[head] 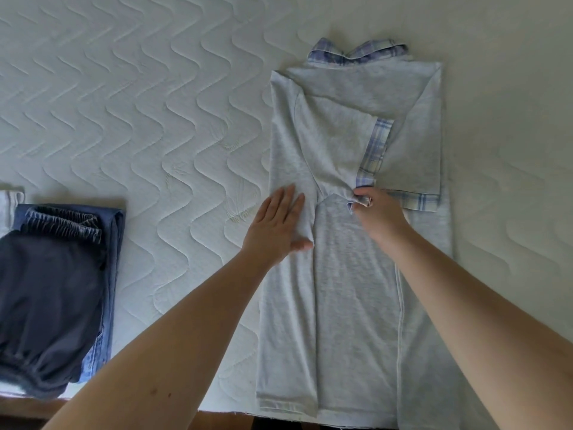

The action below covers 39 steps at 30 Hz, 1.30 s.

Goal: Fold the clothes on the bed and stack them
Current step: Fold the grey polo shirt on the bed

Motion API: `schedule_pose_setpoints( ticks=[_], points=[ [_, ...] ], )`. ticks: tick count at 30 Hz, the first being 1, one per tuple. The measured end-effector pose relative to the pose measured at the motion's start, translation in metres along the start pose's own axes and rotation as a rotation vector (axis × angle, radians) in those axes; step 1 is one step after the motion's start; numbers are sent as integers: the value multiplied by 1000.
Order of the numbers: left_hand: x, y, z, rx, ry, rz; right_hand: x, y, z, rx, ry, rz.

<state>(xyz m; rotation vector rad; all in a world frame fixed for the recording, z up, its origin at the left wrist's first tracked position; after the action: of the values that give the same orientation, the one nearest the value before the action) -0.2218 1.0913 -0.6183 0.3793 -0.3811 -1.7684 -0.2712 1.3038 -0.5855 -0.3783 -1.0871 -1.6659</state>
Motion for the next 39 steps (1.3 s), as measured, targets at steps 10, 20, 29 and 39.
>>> schedule_pose_setpoints(
  ticks=[10, 20, 29, 39],
  points=[
    [-4, -55, 22, -145, 135, 12, 6, -22, 26, -181, -75, -75],
    [-6, -108, 25, -335, 217, 265, 34, -81, 49, -216, 177, 167],
    [-2, -114, 15, -345, 208, 228, 45, -126, 38, -242, 541, 157],
    [3, -113, 15, -296, 284, 227, 42, -132, 60, -212, 485, 83]
  ],
)
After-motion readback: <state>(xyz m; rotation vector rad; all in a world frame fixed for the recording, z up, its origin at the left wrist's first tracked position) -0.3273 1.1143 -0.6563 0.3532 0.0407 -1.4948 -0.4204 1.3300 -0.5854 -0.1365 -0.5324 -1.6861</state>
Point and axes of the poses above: each hand's wrist, its own y-axis away from the middle knuckle, its own z-axis out of the back of the hand, x = y × z, the point moved 3 cm from there along -y, towards the middle knuckle, and after that the axes turned 3 degrees about z, right-handed, at the moved point
